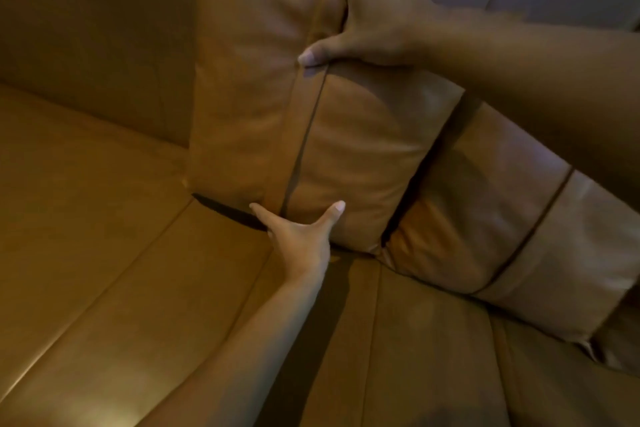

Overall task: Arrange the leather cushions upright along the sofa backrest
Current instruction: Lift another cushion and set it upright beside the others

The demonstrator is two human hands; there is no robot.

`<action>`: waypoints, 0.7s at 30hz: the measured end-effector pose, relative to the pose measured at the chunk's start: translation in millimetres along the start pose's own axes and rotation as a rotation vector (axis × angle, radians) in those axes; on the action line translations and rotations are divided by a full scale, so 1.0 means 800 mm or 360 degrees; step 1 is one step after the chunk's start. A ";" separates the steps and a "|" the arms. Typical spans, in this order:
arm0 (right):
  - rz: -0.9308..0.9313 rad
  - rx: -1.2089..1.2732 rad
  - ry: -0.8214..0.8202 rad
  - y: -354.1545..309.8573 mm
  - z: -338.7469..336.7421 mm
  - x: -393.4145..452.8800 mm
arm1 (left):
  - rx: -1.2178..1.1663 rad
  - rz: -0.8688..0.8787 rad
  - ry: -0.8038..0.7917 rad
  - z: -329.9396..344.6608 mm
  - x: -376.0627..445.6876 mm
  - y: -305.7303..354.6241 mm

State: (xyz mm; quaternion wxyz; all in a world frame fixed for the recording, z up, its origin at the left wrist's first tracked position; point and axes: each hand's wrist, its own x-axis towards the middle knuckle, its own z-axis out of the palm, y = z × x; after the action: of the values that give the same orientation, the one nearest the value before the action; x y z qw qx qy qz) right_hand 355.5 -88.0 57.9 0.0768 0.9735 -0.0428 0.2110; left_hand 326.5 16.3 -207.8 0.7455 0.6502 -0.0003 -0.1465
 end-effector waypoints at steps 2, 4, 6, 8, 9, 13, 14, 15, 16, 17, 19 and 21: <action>-0.0021 0.0033 0.0043 0.007 0.006 0.000 | 0.0006 0.0038 0.0038 -0.001 0.006 -0.002; -0.0022 0.0032 0.0046 0.010 0.016 0.003 | 0.0029 0.0037 0.0061 -0.005 0.011 -0.005; 0.0027 -0.0001 -0.0028 0.012 0.031 0.005 | 0.0072 0.0007 0.0072 -0.008 0.017 -0.010; 0.0090 -0.0067 -0.0116 0.015 0.052 0.006 | 0.0109 -0.0040 0.0075 -0.012 0.023 -0.017; 0.0108 -0.0108 -0.0139 0.016 0.063 0.006 | 0.0129 -0.0064 0.0081 -0.014 0.026 -0.020; 0.0180 -0.0272 -0.0154 0.024 0.098 0.005 | 0.0204 -0.0083 0.0060 -0.021 0.038 -0.027; 0.0201 -0.0294 -0.0155 0.026 0.103 0.006 | 0.0215 -0.0076 0.0044 -0.022 0.040 -0.027; 0.0218 -0.0314 -0.0155 0.029 0.107 0.007 | 0.0221 -0.0074 0.0028 -0.021 0.043 -0.027; 0.0226 -0.0336 -0.0149 0.030 0.110 0.008 | 0.0226 -0.0077 0.0012 -0.021 0.046 -0.027; 0.0223 -0.0361 -0.0134 0.031 0.113 0.007 | 0.0234 -0.0084 -0.0004 -0.020 0.048 -0.028; 0.0177 -0.0423 -0.0073 0.030 0.122 -0.001 | 0.0272 -0.0111 -0.0050 -0.019 0.052 -0.027; 0.0105 -0.0474 0.0014 0.030 0.132 -0.016 | 0.0340 -0.0127 -0.0114 -0.020 0.057 -0.025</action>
State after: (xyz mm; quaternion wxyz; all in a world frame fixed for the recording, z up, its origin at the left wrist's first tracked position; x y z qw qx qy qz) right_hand 383.6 -128.5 -39.0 0.2136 0.9485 -0.1052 0.2091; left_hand 369.2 19.6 -238.5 0.6649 0.7199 -0.0168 -0.1983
